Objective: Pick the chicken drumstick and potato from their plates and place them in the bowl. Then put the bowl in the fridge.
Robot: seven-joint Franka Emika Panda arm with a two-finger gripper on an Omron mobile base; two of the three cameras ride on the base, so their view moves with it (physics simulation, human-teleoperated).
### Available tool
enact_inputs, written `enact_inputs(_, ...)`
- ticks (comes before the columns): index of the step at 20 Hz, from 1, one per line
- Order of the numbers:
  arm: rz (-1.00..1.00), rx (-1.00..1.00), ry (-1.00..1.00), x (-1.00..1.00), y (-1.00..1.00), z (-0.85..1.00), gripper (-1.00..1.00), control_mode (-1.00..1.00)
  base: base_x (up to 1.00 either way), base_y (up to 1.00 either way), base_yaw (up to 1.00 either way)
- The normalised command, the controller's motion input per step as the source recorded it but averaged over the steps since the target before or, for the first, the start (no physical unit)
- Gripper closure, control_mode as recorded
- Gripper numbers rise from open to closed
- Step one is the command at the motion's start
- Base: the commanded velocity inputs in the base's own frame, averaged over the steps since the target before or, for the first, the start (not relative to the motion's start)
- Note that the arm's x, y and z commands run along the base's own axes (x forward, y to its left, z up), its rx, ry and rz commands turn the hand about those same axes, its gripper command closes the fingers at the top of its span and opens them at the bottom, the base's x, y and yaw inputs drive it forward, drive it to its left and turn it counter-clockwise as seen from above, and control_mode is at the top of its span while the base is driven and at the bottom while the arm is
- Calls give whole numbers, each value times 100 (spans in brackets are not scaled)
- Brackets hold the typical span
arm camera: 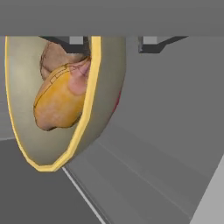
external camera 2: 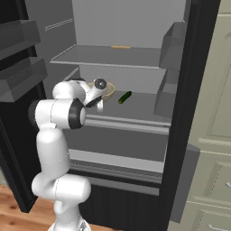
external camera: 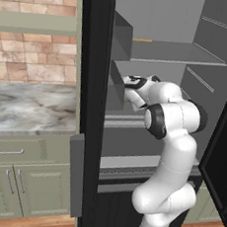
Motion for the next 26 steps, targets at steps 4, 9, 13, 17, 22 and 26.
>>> enact_inputs(4, 9, 0, -2, -8, 0, 30, -100, -100, 0, 0, 0)
enact_inputs(9, 7, 0, -6, -25, 0, 27, -100, -100, 0, 0, 0)
enact_inputs(13, 1, 0, 0, -43, 0, 16, -100, -100, 0, 0, 0)
enact_inputs(17, 0, 0, 0, -42, 0, 21, -100, -100, 0, 0, 0)
enact_inputs(22, 1, 0, 0, -42, -2, 35, -100, -100, 0, 0, 0)
enact_inputs(26, 0, -2, 0, -57, -6, 30, -100, -100, 0, 0, 0)
